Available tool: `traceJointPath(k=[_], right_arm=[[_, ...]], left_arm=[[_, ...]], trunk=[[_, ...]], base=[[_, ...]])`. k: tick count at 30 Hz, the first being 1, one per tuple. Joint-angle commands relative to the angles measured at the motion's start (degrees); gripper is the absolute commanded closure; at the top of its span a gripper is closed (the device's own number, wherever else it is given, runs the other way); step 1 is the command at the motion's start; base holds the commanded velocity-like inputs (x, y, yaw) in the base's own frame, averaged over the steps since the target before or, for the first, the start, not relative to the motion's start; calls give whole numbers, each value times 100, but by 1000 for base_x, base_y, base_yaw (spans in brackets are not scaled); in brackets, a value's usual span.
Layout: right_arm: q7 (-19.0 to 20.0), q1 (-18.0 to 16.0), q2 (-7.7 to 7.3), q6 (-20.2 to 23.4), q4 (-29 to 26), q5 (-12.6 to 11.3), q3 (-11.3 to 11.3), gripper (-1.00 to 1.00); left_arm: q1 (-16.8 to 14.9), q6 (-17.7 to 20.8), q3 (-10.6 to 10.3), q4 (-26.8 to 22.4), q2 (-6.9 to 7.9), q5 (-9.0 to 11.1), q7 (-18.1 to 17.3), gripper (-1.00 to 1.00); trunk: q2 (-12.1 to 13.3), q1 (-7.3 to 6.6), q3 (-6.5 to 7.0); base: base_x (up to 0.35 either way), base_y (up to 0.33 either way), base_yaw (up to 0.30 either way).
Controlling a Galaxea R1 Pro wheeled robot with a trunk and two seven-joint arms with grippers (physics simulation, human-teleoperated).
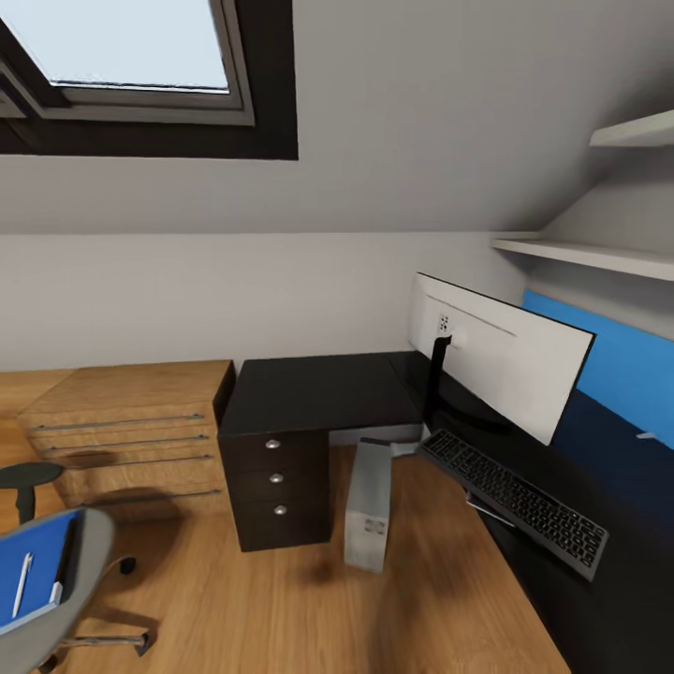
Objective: In the bedroom, organize the workspace by keeping the computer under the desk, ensuring the monitor is on the desk, placing the keyboard on the desk next to the monitor, placing the mouse on the desk next to the keyboard, moving the folder from the swivel chair onto the desk next to the mouse, stacking the notebook on top of the folder with the pen on top of the notebook, and positioning the swivel chair next to the desk.
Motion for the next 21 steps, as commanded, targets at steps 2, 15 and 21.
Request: traceJointPath(k=[2, 15, 21], right_arm=[[-23, -5, 7, 0, 13, 17, 6, -100], [-19, -5, -4, 29, 86, 30, 34, -100], [-19, -5, -7, 44, 93, 30, 29, -100]], left_arm=[[-4, -15, -41, 3, 6, 27, 48, -100], [-3, -15, -41, 2, 6, 27, 48, -100], [-3, -15, -41, 0, 6, 27, 48, -100]], trunk=[[-5, -2, -7], [-5, -2, -15], [-5, -2, -16]], base=[[-270, 138, -272], [-174, 71, -205], [-8, 2, -16]])
